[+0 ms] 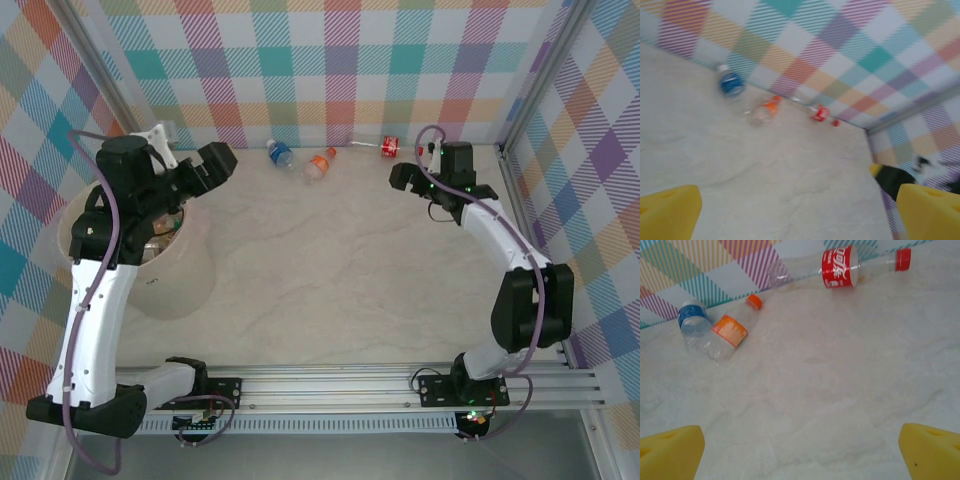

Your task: Put the plastic bottles in the bin

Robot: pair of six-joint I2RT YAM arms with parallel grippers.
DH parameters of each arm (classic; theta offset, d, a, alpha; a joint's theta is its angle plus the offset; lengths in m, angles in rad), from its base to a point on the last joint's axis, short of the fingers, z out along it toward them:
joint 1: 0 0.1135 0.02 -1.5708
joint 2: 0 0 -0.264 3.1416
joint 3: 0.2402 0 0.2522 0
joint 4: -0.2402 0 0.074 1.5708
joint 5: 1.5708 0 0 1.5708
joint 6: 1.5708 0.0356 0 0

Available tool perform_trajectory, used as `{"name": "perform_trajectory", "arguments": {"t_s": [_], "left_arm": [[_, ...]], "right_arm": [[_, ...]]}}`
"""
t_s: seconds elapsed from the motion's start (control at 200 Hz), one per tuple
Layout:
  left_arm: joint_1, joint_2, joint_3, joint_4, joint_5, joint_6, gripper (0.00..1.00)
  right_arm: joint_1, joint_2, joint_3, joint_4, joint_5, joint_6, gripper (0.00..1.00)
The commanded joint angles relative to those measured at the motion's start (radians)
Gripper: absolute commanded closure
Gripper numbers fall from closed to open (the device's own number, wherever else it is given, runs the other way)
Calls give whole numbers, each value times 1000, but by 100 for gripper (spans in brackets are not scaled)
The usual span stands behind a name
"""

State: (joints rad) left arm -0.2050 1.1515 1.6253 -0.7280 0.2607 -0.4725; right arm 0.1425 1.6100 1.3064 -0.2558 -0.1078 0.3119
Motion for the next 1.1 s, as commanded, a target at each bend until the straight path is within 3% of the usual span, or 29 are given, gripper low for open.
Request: {"name": "perform_trajectory", "arguments": {"t_s": [0.0,0.195,0.425,0.615,0.81,1.095], "left_arm": [[-93,52,25,89,74,31,0],[-250,174,47,170,78,22,0],[-353,324,16,287,19,-13,0],[-372,454,2,354,-85,-87,0],[-374,594,-16,391,-209,-131,0],[-368,762,21,400,-323,-73,0]], "right_arm": [[-36,83,97,-20,-90,-63,0],[-82,271,292,-36,-148,-85,0],[-106,539,590,2,-171,-41,0],[-117,807,943,-60,-105,-39,0],[-125,1122,1414,-177,-92,-118,0],[-162,1267,1488,-63,-273,-56,0]]}}
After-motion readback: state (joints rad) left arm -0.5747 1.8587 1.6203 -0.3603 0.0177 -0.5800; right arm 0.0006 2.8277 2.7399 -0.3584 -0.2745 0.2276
